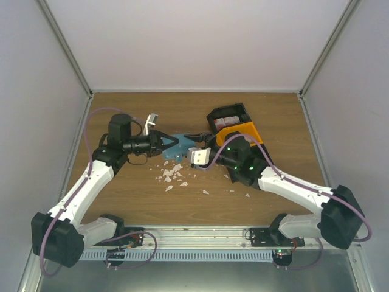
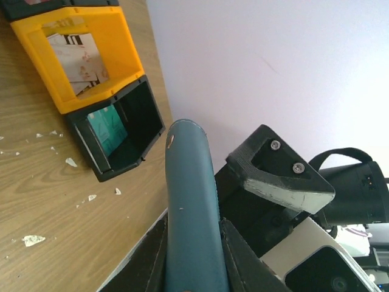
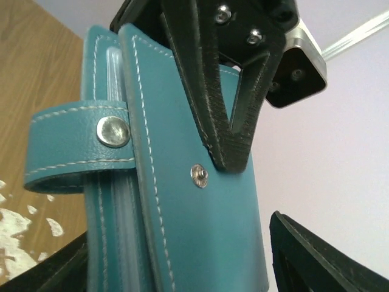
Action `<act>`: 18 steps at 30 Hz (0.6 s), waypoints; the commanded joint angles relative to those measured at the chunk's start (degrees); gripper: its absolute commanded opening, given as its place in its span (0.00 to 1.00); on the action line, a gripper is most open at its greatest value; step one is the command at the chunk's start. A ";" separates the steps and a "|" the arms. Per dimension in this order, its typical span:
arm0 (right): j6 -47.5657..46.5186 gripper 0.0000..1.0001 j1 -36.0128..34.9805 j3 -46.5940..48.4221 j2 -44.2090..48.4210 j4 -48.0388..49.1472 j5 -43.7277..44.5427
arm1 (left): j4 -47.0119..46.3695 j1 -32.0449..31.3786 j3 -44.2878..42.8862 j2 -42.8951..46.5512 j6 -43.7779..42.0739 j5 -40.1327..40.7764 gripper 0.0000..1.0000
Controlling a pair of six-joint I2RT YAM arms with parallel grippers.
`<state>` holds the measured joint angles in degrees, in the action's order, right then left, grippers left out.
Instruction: Put the credit cards into the card holder
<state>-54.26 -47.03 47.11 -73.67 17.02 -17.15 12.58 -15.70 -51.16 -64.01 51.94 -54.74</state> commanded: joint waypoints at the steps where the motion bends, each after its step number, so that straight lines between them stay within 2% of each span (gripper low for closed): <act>1: 13.20 0.67 -0.10 -2.36 6.25 -2.75 -0.24 | -7.20 0.08 -0.11 1.34 -0.53 -0.27 0.00; 6: 37.82 0.68 0.55 -3.83 12.39 -5.21 -0.45 | -11.84 0.19 0.92 5.03 -0.37 14.98 0.00; 8: 50.71 0.65 0.52 -1.21 11.02 -8.12 0.50 | -15.34 0.15 3.62 6.70 0.62 20.81 0.00; 11: 65.00 0.62 0.37 1.93 6.75 -10.08 1.41 | -19.30 0.20 6.81 7.81 2.71 25.55 0.00; 12: 69.45 0.62 0.24 1.57 5.79 -8.49 1.87 | -20.78 0.19 7.70 7.87 3.35 26.07 0.00; 16: 91.12 0.77 0.24 -6.94 5.72 10.83 -0.89 | -24.36 0.15 9.83 7.43 5.63 25.69 0.00; 18: 100.21 0.82 1.22 -7.72 4.20 16.72 -1.85 | -25.27 0.15 10.18 7.50 6.78 24.61 0.00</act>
<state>19.14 -46.65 42.52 -67.75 18.48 -16.97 -3.64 -15.66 -41.78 -56.80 55.86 -31.64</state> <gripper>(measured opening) 0.783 0.168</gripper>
